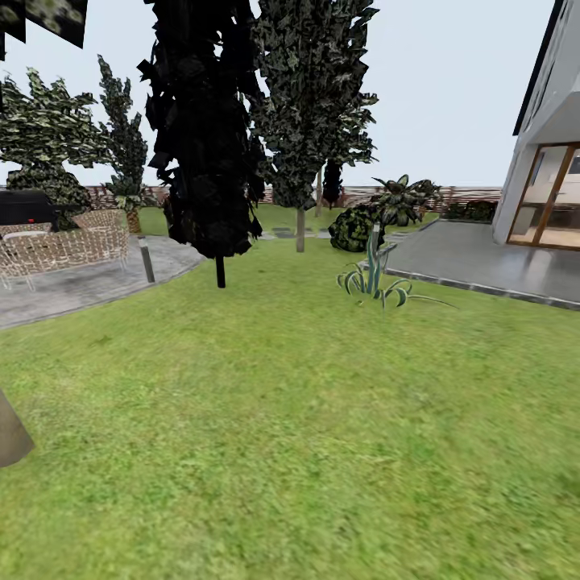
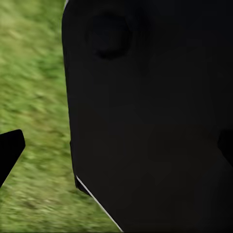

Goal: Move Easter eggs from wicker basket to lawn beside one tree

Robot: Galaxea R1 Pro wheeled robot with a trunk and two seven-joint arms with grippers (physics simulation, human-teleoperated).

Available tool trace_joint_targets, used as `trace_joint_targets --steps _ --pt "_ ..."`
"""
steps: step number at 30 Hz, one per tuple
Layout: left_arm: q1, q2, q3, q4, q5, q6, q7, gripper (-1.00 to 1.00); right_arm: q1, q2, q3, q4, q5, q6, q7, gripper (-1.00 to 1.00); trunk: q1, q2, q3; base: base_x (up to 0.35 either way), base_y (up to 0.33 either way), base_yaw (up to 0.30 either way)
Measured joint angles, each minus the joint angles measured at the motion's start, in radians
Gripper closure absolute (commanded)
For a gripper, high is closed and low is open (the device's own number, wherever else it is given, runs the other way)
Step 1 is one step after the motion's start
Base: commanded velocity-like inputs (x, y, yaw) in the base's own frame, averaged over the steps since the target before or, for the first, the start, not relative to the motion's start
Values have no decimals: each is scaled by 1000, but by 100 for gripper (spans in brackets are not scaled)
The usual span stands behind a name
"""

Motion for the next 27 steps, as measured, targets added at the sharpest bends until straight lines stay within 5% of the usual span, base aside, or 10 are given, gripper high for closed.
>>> trace_joint_targets --steps 27 --pt "4 1 1 -8 1 -6 -3 -100 -61 0 1 1 1 -81 -1 -100 0 0 0 0 0 0"
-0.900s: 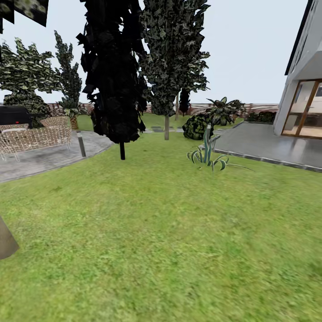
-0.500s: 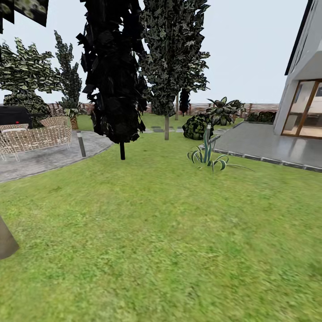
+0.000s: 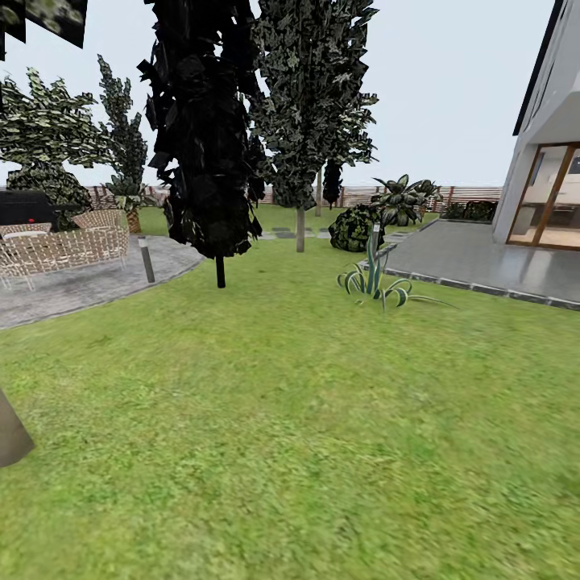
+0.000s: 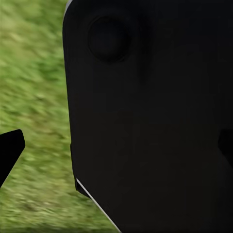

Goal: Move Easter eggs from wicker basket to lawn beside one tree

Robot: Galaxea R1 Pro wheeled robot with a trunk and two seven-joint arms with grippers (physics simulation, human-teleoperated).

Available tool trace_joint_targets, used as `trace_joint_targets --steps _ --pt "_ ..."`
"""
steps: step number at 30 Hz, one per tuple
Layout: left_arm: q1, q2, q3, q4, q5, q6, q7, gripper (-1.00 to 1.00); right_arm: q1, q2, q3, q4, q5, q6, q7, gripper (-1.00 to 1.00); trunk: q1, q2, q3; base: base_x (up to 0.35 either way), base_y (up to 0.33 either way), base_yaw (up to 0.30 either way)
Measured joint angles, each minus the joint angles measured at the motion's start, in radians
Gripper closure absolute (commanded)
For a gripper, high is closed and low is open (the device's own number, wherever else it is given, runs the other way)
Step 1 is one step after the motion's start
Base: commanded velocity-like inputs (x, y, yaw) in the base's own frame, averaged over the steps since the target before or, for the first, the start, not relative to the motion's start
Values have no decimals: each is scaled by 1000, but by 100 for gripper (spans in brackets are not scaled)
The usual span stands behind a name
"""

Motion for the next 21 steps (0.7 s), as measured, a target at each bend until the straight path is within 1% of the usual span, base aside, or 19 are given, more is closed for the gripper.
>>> trace_joint_targets --steps 21 --pt "0 -1 0 -2 0 0 1 -100 0 -1 -2 -3 -2 -2 -2 -100 0 0 0 0 0 0"
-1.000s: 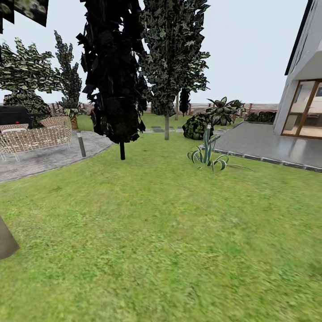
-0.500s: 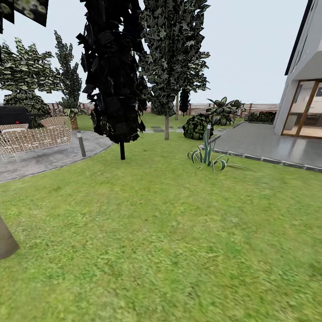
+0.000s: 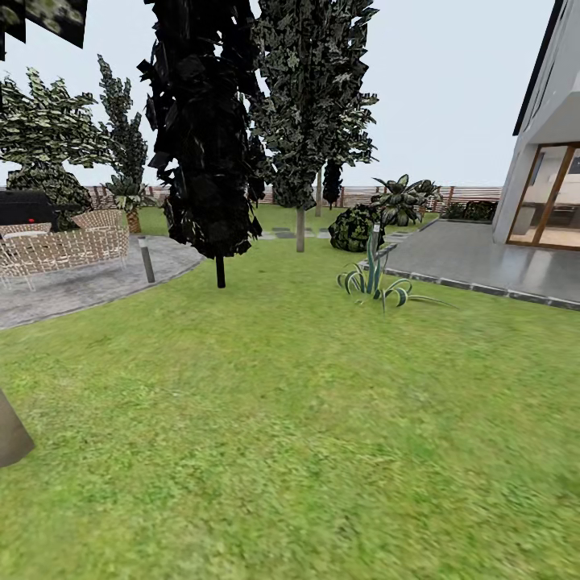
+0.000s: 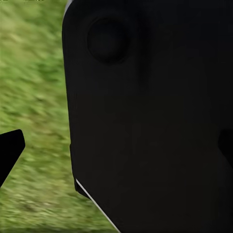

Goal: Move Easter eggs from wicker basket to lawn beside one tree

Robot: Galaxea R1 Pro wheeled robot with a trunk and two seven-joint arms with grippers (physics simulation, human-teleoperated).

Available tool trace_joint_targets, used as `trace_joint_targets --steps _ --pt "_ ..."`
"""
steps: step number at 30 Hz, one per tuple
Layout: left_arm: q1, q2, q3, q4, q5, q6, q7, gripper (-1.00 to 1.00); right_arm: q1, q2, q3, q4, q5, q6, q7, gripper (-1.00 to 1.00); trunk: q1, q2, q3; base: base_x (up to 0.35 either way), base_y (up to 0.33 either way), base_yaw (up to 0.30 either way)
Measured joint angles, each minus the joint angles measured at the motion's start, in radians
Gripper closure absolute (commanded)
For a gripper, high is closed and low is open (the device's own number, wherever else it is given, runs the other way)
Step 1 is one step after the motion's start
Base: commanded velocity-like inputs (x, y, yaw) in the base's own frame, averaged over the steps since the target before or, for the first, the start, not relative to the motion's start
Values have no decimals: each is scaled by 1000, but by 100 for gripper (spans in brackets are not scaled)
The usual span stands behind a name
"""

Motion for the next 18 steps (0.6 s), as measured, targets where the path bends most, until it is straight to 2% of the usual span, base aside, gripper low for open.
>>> trace_joint_targets --steps 3,5,7,14,18 --pt "0 -3 0 -11 -1 0 -1 -100 0 -2 0 0 -1 -58 -2 -100 0 0 0 0 0 0" --pt "0 -3 0 -30 -2 0 -1 -100 0 -10 1 -1 1 -144 -4 -100 0 0 0 0 0 0" --pt "0 -5 0 -39 -2 0 -2 -100 0 -20 2 -4 3 -199 -5 -100 0 0 0 0 0 0" --pt "0 -11 1 -81 1 0 -4 -100 -1 -27 2 -23 3 -225 -5 -100 0 0 0 0 0 0" --pt "0 -28 2 -90 1 0 -5 -100 -3 -27 2 -29 3 -227 -4 -100 0 0 0 0 0 0"
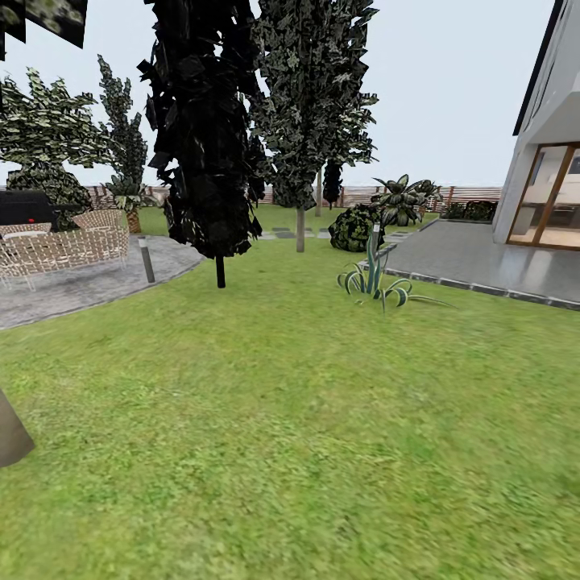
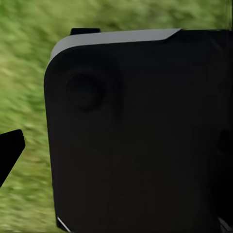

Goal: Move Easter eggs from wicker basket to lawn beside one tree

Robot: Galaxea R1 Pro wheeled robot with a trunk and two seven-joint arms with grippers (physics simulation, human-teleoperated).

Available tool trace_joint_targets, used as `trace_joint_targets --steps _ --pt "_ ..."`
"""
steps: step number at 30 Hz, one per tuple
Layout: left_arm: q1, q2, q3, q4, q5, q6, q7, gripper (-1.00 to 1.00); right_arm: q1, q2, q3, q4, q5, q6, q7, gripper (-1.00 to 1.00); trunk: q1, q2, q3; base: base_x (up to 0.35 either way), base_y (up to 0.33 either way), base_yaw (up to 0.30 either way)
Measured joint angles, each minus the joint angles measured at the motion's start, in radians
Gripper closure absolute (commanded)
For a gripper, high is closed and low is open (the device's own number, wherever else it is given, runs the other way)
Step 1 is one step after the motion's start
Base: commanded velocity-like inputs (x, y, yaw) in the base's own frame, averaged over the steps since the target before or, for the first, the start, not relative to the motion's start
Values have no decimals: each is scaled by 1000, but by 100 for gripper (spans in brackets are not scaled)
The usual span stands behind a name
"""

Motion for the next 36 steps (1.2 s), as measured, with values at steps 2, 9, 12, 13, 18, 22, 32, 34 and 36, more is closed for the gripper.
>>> trace_joint_targets --steps 2,9,12,13,18,22,32,34,36 --pt "1 -6 -1 1 -1 0 0 -100 0 0 1 0 1 0 0 -100 0 0 0 0 0 0" --pt "1 -12 -2 3 0 0 0 -100 -5 -1 5 -2 20 0 1 -100 0 0 0 0 0 0" --pt "2 -12 -2 3 0 0 0 -100 -6 -1 5 -2 25 -1 0 -100 0 0 0 0 0 0" --pt "2 -12 -2 4 0 0 0 -100 -6 -1 5 -2 25 -1 0 -100 0 0 0 0 0 0" --pt "3 -12 -2 4 0 0 0 -100 -6 -1 5 0 26 -1 0 -100 0 0 0 0 0 0" --pt "2 -12 -2 4 0 0 0 -100 -6 0 5 1 27 0 1 -100 0 0 0 0 0 0" --pt "3 -12 -1 4 0 0 1 -100 -6 1 5 2 26 1 1 -100 0 0 0 0 0 0" --pt "3 -12 -1 4 1 0 1 -100 -6 1 5 3 26 0 1 -100 0 0 0 0 0 0" --pt "3 -12 0 4 0 0 0 -100 -6 2 5 2 26 1 1 -100 0 0 0 0 0 0"
